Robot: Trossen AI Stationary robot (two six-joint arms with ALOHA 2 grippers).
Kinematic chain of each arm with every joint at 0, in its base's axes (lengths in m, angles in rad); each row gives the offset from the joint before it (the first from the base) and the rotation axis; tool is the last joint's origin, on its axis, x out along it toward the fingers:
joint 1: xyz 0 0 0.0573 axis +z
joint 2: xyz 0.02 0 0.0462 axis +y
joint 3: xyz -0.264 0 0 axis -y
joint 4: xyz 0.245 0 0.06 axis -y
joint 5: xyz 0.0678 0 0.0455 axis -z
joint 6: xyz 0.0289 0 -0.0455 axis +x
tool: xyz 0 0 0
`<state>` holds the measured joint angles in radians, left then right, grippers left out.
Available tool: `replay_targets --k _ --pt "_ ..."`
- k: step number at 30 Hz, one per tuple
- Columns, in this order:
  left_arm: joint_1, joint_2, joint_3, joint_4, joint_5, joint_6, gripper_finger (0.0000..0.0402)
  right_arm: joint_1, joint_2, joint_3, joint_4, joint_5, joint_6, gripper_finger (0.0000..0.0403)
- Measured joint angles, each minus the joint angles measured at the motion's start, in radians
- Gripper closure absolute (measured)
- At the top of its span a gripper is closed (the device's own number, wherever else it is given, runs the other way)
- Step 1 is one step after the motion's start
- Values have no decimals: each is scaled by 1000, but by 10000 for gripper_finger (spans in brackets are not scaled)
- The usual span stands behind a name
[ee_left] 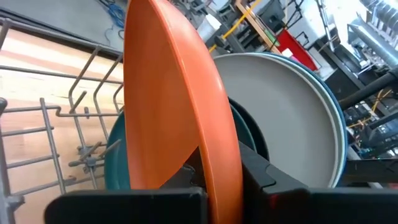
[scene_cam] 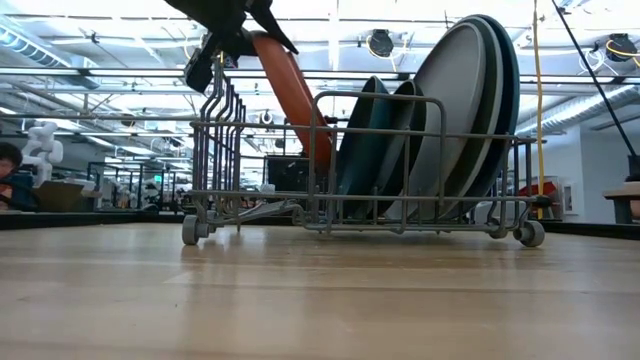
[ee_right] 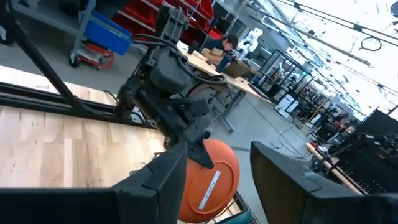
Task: Sort dishes
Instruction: Put the orange plate into the dish rack
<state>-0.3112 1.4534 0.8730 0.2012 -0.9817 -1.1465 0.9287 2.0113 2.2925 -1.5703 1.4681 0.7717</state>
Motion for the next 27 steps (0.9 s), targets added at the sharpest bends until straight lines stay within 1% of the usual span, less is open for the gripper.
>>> replay_targets --k 7,13,19,25,27 --pt "-37 -8 0 -8 -2 0 370 3 0 0 0 -1 12 234" --pt "-38 -7 0 -93 -3 -20 370 3 0 0 -1 -1 11 234" --pt "-35 19 0 -84 4 -54 370 2 0 0 -1 0 11 234" --pt "-35 24 0 -3 7 -49 370 0 0 0 -1 0 10 234" --pt "-35 24 0 -1 8 -41 370 0 0 0 -1 0 10 234"
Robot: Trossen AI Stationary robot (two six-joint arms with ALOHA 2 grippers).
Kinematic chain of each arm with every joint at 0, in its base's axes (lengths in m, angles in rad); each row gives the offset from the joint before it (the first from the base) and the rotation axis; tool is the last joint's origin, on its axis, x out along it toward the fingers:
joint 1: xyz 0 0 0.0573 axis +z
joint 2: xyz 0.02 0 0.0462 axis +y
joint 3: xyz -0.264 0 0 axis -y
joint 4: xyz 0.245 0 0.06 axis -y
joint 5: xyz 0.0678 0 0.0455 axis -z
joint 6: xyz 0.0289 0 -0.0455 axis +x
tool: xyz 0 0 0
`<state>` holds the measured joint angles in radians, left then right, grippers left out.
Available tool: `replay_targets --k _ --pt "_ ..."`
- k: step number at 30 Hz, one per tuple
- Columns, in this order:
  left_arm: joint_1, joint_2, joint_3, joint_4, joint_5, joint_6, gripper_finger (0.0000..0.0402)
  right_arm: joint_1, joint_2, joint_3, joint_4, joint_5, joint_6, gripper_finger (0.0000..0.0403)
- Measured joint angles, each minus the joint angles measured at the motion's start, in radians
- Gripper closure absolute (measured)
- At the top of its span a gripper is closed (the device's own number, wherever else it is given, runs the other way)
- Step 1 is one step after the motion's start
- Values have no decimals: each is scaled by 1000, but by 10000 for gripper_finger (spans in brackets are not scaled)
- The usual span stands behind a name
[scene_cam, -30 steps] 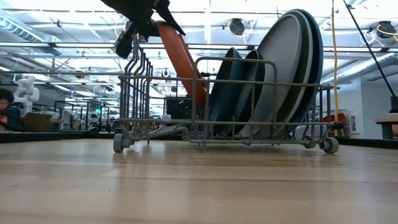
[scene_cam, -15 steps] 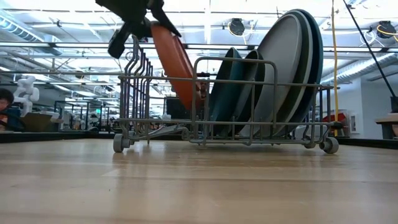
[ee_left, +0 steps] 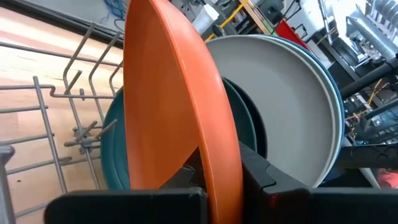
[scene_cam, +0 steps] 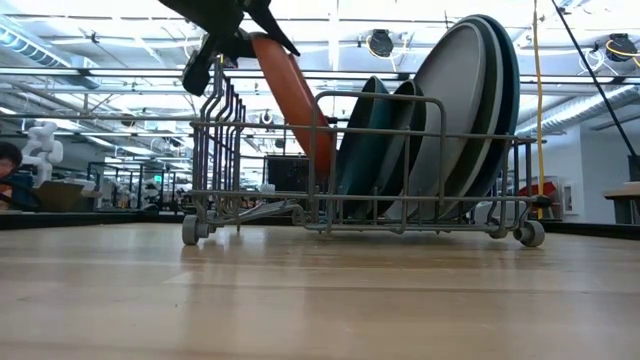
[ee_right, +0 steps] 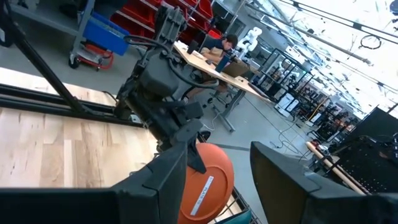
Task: Sort dishes
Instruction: Put the orange plate into the dish rack
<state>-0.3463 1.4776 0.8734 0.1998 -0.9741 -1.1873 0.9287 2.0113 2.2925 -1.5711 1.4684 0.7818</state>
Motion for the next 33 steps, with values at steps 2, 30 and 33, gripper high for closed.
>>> replay_targets --k 2,30,33 --pt "0 0 0 -1 0 -11 370 0 0 0 0 0 0 234" --pt "17 82 3 15 0 -11 370 0 0 0 0 0 0 234" --pt "17 82 2 10 -23 -12 370 -1 0 0 0 0 0 234"
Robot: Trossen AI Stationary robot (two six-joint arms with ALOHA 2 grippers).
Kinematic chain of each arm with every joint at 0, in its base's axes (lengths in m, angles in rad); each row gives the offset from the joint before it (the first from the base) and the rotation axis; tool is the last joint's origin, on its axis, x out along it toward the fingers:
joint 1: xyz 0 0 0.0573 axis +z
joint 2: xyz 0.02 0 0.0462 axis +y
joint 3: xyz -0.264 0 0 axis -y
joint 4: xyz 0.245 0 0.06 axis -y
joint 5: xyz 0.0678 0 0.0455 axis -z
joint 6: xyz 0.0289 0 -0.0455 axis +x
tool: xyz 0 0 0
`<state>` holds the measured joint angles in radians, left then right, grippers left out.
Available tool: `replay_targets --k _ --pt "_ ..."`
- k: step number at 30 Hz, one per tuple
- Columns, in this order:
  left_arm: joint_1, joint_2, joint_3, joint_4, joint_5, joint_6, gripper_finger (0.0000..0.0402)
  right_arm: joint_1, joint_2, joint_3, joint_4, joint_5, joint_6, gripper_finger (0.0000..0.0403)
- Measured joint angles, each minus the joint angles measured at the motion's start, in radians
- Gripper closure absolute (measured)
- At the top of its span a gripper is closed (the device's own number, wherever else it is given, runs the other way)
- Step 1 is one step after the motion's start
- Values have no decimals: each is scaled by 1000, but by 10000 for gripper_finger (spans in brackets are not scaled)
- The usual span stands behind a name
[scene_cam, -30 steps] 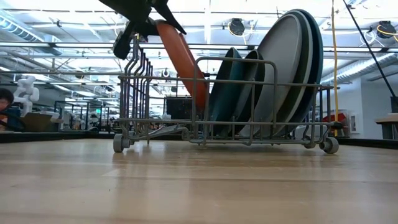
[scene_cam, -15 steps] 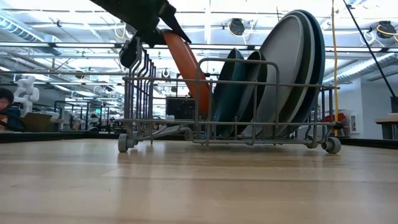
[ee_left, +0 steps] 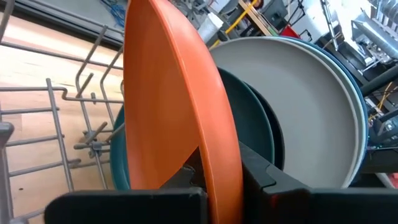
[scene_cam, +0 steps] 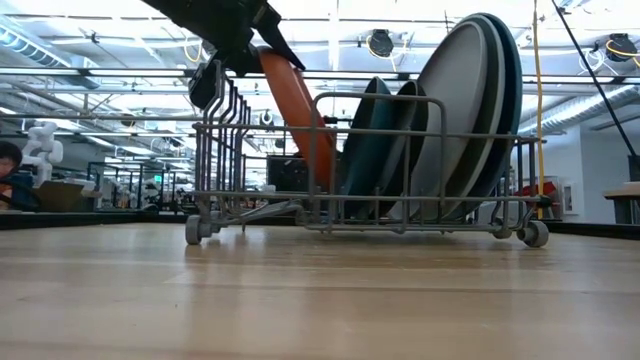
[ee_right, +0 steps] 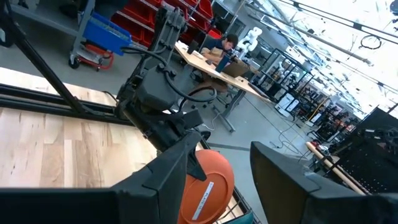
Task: Sort dishes
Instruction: Put the orange plate into the dish rack
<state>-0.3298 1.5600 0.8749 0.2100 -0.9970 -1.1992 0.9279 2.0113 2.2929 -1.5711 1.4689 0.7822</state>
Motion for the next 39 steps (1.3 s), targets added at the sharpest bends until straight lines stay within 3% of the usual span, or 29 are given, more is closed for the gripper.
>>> replay_targets --k 18,26,34,39 --pt "16 -8 9 -100 -20 -53 370 -24 0 0 0 -6 -8 234" --pt "55 6 10 -98 40 -65 367 -44 0 0 0 -29 -3 234" --pt "59 13 6 68 66 120 324 -51 0 0 0 -38 -1 234" --pt "79 11 7 85 110 139 282 -50 0 0 0 -39 -2 234"
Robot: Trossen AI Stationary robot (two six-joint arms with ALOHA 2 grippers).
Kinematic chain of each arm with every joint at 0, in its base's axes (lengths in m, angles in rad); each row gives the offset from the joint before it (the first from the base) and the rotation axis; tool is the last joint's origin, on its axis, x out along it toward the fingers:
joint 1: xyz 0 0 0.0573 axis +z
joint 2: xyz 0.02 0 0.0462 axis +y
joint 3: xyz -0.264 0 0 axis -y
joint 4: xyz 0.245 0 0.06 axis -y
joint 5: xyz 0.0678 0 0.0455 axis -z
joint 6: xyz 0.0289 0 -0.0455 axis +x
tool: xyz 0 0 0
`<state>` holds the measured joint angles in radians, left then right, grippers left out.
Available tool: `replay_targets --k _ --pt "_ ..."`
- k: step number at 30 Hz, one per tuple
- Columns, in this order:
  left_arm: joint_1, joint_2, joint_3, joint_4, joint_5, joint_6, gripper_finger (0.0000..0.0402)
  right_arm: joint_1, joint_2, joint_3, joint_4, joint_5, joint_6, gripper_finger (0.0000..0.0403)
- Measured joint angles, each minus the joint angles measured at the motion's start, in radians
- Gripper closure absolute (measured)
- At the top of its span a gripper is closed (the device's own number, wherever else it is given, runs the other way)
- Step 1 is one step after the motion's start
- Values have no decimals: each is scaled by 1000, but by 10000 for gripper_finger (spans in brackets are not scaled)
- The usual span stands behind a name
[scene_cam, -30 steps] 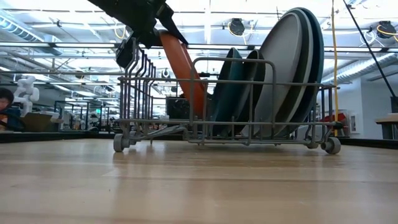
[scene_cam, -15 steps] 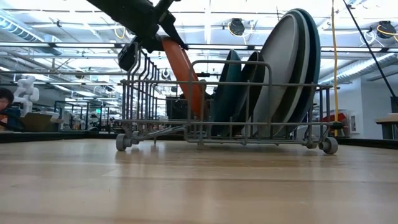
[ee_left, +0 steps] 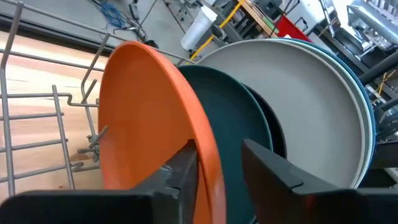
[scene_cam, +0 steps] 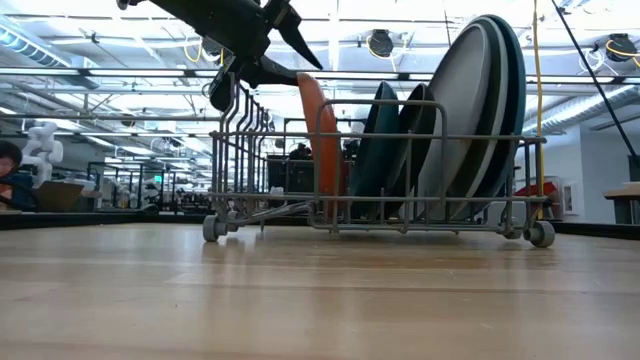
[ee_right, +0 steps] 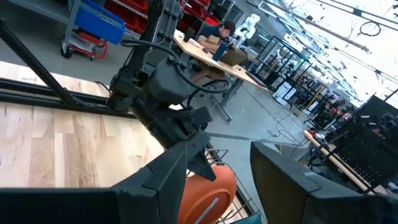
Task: Sort dishes
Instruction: Put the orange plate into the dish rack
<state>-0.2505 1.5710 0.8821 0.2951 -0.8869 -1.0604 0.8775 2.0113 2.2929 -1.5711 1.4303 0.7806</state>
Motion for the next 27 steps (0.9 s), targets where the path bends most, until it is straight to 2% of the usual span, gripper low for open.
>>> replay_targets --k 4,7,13,16,18,23,27 --pt "3 0 1 10 12 5 254 0 0 0 0 -12 0 234" --pt "3 0 11 6 15 17 252 0 0 0 0 -23 0 234" --pt "9 7 42 -10 48 184 254 0 0 0 0 -23 0 234" --pt "30 7 53 -10 137 250 251 0 0 0 0 -23 0 234" --pt "42 7 54 -11 180 254 242 0 0 0 0 -23 -1 234" --pt "42 6 55 -10 188 277 214 0 0 0 0 -23 0 234" --pt "43 4 55 -4 202 280 207 0 0 0 0 -23 0 234"
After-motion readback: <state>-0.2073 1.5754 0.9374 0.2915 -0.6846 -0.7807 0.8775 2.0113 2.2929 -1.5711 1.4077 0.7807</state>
